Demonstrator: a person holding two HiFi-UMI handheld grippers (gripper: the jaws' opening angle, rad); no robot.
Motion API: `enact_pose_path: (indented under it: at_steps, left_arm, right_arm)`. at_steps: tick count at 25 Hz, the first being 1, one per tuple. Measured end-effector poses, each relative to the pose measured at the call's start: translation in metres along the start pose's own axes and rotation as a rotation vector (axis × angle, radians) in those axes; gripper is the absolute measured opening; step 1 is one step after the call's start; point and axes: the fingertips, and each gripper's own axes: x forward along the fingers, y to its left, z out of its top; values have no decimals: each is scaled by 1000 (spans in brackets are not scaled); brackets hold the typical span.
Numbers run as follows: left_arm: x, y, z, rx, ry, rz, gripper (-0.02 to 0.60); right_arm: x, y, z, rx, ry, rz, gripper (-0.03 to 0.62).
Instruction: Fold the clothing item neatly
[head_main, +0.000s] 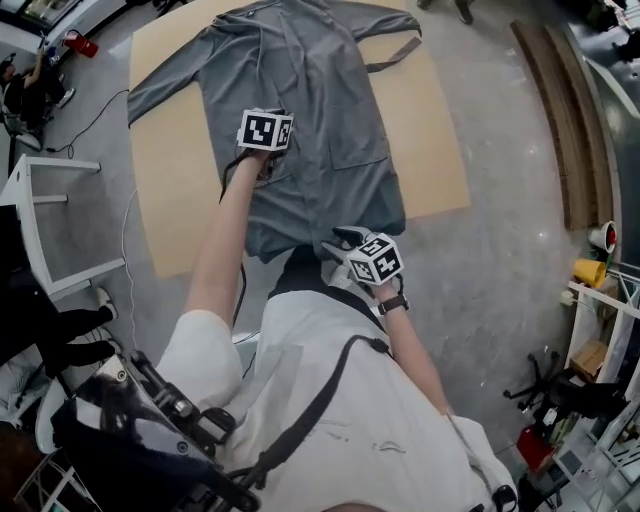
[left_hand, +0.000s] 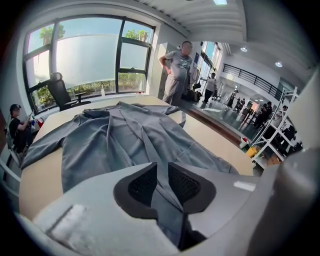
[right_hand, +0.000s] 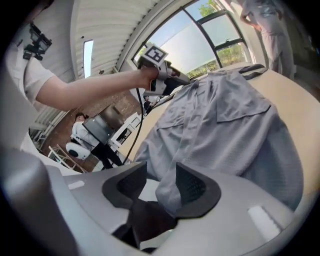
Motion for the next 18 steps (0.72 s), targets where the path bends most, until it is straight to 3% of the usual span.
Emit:
enact_pose_path:
  at_steps: [3, 7, 10, 18]
  left_arm:
    - [21, 10, 26, 1, -23, 5, 77]
    - [51, 31, 66, -8, -53, 5, 77]
    - [81, 48, 93, -7, -57, 0, 80]
    - [159, 115, 146, -35, -52, 57, 87]
  right_arm:
    - [-8, -8, 39, 22, -94, -34, 172]
    - [-13, -29, 96, -10, -178, -146, 169]
    - [-10, -49, 132, -49, -195, -217, 163]
    - [10, -83, 179, 10, -206, -246, 149]
